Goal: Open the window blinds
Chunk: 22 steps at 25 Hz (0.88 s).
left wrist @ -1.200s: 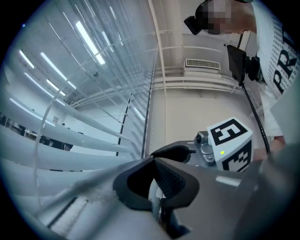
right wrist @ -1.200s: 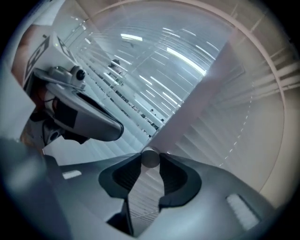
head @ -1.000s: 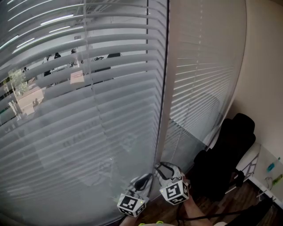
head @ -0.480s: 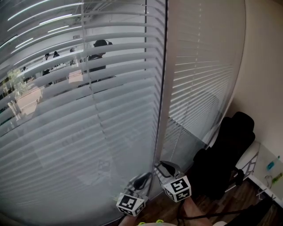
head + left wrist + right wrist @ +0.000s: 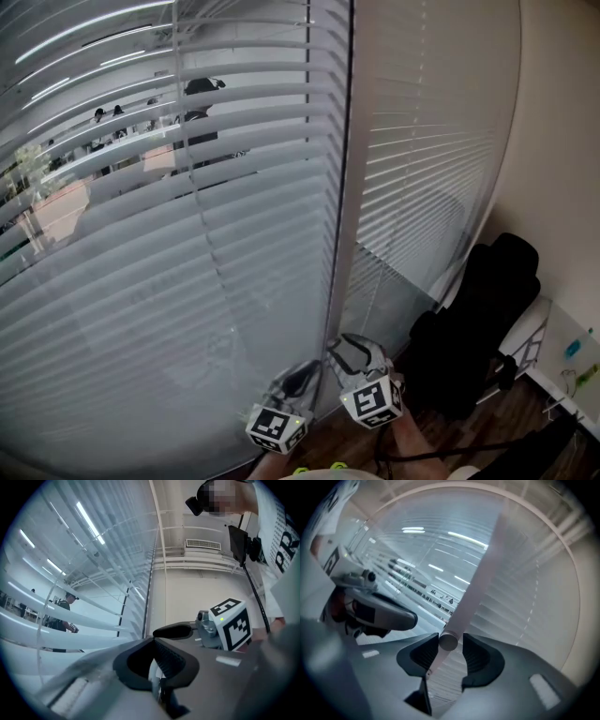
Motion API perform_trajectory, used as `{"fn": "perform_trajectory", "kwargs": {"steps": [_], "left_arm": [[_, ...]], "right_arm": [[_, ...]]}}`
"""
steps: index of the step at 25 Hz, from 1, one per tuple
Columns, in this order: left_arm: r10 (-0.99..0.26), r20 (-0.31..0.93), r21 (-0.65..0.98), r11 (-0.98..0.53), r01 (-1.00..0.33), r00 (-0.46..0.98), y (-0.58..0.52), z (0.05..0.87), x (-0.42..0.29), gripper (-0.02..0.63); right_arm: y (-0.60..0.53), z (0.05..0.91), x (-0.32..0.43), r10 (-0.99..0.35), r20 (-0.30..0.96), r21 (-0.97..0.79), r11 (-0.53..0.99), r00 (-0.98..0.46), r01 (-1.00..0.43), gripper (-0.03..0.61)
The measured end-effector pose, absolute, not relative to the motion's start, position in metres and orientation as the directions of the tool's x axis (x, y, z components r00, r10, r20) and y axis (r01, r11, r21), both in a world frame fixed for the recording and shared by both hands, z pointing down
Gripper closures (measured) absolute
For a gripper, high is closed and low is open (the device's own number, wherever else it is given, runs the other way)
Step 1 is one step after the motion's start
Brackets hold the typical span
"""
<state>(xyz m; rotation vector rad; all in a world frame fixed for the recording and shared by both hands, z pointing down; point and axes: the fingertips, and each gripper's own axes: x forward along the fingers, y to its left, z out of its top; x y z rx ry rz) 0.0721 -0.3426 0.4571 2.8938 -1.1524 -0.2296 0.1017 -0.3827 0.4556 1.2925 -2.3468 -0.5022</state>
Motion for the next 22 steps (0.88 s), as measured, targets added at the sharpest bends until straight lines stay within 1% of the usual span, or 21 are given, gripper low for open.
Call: {"fn": "perform_trajectory", "kwargs": {"steps": [2,3,5,6,7,8,13,22], "left_arm": [[-0.686,-0.128,0.072,-0.727,-0.683,0.716,-0.3424,0.4574,0.0722,0.618],[-0.686,-0.128,0.073,-0.727,-0.683,0.716,-0.3425,0.4573,0.0722,0.618],[-0.686,-0.129,0.074,-0.727,-0.682,0.716,-0.3425,0.4571,0.0719,0.618],[-0.685,-0.129,0.074,-0.727,-0.682,0.717,-0.3423,0.4571,0.0717,0.618],[-0.685,-0.129,0.074,-0.727,-0.682,0.717,-0.3418,0.4572,0.0714,0.618],[-0.685,-0.129,0.074,-0.727,-0.682,0.717,-0.3412,0.4571,0.0712,0.618],[-0.686,-0.133,0.074,-0.727,-0.683,0.716,-0.3416,0.4562,0.0704,0.618],[-0.687,-0.132,0.074,-0.726,-0.684,0.714,-0.3412,0.4556,0.0701,0.618]], "right_arm": [[-0.3809,0.4549,0.0967,-0.866,0.2,0.645,0.469,-0.459,-0.604,0.407],[-0.3808,0.455,0.0942,-0.869,0.204,0.691,0.454,-0.45,-0.563,0.407],[-0.3817,0.4568,0.091,-0.876,0.206,0.741,0.43,-0.436,-0.516,0.408],[-0.3823,0.4586,0.0904,-0.88,0.207,0.754,0.422,-0.428,-0.504,0.418],[-0.3826,0.4603,0.0904,-0.883,0.206,0.761,0.416,-0.422,-0.498,0.441],[-0.3826,0.4613,0.0906,-0.884,0.203,0.762,0.412,-0.42,-0.499,0.442],[-0.3835,0.4603,0.0916,-0.883,0.198,0.725,0.424,-0.426,-0.543,0.445],[-0.385,0.4574,0.0956,-0.859,0.179,0.495,0.5,-0.48,-0.71,0.445]]}}
